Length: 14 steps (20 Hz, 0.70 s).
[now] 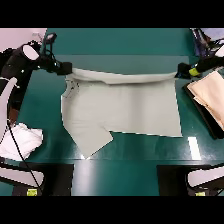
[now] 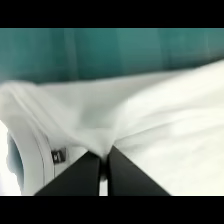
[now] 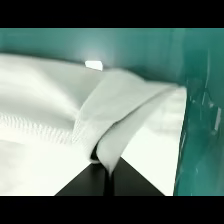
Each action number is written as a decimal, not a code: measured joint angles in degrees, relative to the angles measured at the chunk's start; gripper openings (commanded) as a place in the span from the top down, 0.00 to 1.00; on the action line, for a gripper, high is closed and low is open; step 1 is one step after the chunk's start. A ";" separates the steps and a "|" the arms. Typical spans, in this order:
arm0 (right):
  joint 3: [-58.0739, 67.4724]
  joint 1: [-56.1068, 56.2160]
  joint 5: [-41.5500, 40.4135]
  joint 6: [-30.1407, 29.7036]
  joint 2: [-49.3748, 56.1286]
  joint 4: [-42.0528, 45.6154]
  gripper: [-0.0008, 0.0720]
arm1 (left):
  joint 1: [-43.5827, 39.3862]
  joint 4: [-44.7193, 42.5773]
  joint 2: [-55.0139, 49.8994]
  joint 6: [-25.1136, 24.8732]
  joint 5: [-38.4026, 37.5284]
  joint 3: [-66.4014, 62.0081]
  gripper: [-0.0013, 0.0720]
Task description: Fold the shirts.
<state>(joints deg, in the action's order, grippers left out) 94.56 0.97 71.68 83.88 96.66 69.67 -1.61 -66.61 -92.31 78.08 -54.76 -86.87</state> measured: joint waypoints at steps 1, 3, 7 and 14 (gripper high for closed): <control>-2.29 0.66 -0.87 0.00 -0.39 0.46 0.96 | 0.00 -0.11 -0.02 -0.09 -0.20 1.46 0.95; -5.90 1.68 -1.86 0.00 -0.81 1.09 0.96 | 0.00 -0.44 -0.07 -0.26 -0.68 4.15 0.95; -9.18 2.32 -1.88 0.02 -1.70 1.68 0.57 | 0.09 -0.70 -0.04 0.02 -2.21 6.73 0.34; -13.90 -2.05 2.54 -0.85 -11.08 1.97 0.24 | 6.99 -2.16 8.61 2.86 -13.66 10.19 0.34</control>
<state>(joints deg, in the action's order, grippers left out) 80.66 -1.08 74.22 83.02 85.58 71.64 5.39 -68.77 -83.70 80.95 -68.42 -76.69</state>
